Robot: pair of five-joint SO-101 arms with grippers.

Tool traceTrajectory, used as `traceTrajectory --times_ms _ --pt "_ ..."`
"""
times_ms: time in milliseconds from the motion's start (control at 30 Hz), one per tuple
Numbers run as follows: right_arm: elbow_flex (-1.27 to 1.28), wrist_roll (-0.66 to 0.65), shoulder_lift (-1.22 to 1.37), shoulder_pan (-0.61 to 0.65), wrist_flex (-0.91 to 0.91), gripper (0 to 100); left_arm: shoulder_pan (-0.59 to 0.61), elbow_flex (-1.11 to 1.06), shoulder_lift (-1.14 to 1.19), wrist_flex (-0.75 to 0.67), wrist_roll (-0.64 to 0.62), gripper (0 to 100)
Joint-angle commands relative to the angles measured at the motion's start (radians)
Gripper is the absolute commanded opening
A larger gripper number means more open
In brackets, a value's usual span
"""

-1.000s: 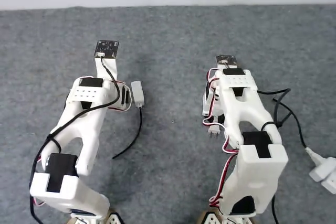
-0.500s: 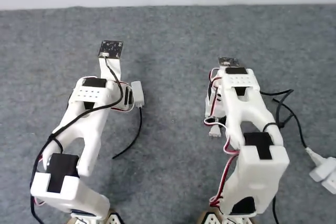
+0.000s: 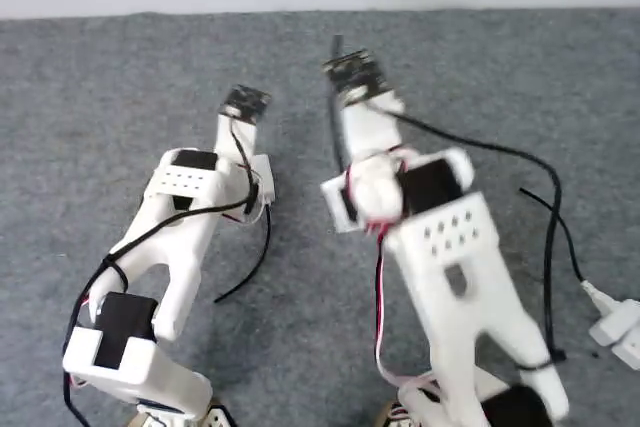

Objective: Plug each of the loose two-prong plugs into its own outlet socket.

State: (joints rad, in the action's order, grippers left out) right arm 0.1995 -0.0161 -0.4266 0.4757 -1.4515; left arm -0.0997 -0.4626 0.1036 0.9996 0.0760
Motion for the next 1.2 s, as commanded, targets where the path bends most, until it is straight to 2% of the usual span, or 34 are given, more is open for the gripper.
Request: traceTrajectory --times_ms 0,233,433,667,900,1167 --pt "0.069 -0.026 -0.119 0.076 0.087 0.8 -0.031 -0.012 -0.02 0.018 0.126 1" --pt "0.196 -0.028 -0.148 0.104 0.174 0.8 -0.083 -0.042 -0.021 0.021 0.216 1" --pt "0.204 -0.021 -0.081 0.104 0.194 0.8 -0.086 -0.042 -0.023 0.049 0.299 1" --pt "0.201 -0.018 -0.042 0.097 0.208 0.8 -0.104 -0.084 -0.063 0.044 0.334 1" --pt "0.201 -0.02 -0.042 0.102 0.203 0.8 -0.157 -0.311 -0.27 -0.097 0.361 1" --pt "0.201 -0.02 -0.041 0.099 0.2 0.8 -0.172 -0.352 -0.308 -0.104 0.394 1"
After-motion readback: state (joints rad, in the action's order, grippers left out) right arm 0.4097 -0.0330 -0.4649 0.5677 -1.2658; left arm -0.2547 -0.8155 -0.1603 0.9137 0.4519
